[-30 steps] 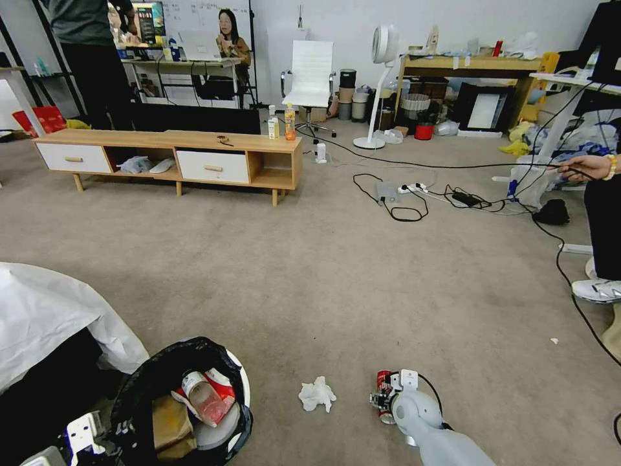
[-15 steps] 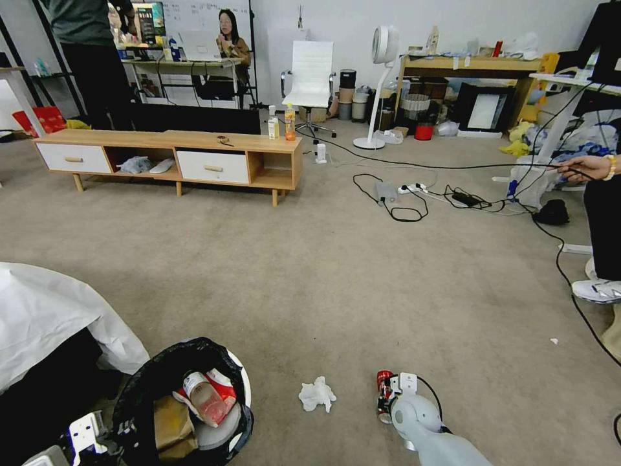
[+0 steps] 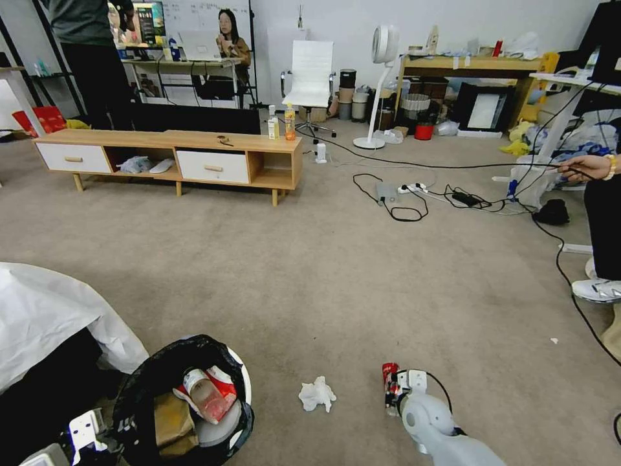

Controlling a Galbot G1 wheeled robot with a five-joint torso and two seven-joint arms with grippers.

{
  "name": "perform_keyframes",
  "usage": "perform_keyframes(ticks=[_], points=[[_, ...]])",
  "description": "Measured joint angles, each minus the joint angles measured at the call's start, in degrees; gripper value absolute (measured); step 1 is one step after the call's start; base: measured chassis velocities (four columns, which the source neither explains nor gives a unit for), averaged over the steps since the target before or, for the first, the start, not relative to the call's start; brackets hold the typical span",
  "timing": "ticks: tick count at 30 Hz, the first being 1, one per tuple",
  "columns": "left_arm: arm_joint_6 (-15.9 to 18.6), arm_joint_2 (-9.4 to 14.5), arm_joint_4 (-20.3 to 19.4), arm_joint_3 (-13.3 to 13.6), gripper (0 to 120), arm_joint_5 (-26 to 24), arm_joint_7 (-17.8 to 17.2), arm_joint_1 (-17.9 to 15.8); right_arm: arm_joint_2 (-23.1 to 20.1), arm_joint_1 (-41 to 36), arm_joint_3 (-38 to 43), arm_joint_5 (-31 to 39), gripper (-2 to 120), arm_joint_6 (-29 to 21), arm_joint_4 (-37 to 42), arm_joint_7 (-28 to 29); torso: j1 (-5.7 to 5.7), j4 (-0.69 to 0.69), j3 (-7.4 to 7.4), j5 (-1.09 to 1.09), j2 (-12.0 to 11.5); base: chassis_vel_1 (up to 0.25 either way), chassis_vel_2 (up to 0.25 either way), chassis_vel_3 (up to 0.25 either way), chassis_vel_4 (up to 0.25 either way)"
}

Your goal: Pick up the trash bin and place the garbage on the floor into it.

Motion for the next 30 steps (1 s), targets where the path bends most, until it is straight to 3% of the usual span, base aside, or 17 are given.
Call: perform_keyframes(ticks=[17, 23, 30], points=[[0.4, 0.3, -1.5, 0.3, 2, -0.2, -0.2, 0.1, -8.9, -0.6, 0.2, 2.5, 28, -0.2, 23.7, 2.6, 0.0, -0.01, 0.0, -0.01, 0.0, 0.0, 0.0, 0.0, 0.0], [0.6, 0.5, -2.2, 0.5, 2, -0.1, -0.3, 0.2, -11.6, 5.6, -3.6, 7.8, 28, -0.5, 37.6, 4.5, 0.0, 0.01, 0.0, -0.01, 0.0, 0.0, 0.0, 0.0, 0.0], [0.8, 0.6, -2.7, 0.8, 2, -0.1, -0.3, 0.2, -13.3, 14.2, -10.7, 11.0, 28, 1.1, 46.9, 4.4, 0.0, 0.0, 0.0, -0.01, 0.0, 0.0, 0.0, 0.0, 0.0]])
